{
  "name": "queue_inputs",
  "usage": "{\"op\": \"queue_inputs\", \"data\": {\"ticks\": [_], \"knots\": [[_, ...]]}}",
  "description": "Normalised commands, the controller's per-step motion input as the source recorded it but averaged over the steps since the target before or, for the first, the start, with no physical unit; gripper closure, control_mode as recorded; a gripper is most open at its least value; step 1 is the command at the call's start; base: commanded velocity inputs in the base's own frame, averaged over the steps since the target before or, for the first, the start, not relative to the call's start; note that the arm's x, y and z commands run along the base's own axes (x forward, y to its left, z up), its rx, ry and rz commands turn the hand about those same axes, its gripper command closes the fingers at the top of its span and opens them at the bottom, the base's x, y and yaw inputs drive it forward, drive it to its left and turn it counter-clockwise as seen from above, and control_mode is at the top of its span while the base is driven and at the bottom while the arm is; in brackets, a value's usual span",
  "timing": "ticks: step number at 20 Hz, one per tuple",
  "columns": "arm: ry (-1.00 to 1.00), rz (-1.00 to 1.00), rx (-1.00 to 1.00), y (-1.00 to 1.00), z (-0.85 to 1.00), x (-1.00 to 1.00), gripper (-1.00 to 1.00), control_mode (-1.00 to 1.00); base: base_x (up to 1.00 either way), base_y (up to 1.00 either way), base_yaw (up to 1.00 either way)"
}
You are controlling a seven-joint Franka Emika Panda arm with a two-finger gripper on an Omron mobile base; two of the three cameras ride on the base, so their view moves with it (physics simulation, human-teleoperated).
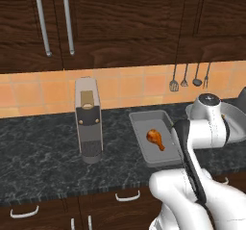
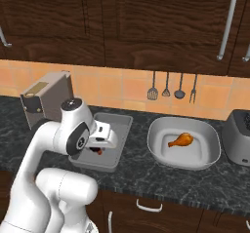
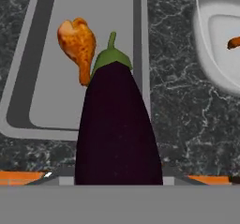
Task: Place one eggplant and one chicken drumstick in each tupperware on the nearby counter, to pack two identical lunches.
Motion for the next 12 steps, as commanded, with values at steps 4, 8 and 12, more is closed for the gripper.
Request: {"op": "queue_inputs", "data": {"ticks": [4, 8, 12], "knots": [[0.04, 0.0, 0.01, 0.0, -0.26, 0.76, 1.0, -1.0, 0.0, 0.0, 0.0], [0.13, 0.0, 0.0, 0.0, -0.24, 0.74, 1.0, -1.0, 0.0, 0.0, 0.0], [0.14, 0.0, 0.0, 0.0, -0.34, 0.59, 1.0, -1.0, 0.0, 0.0, 0.0]]}}
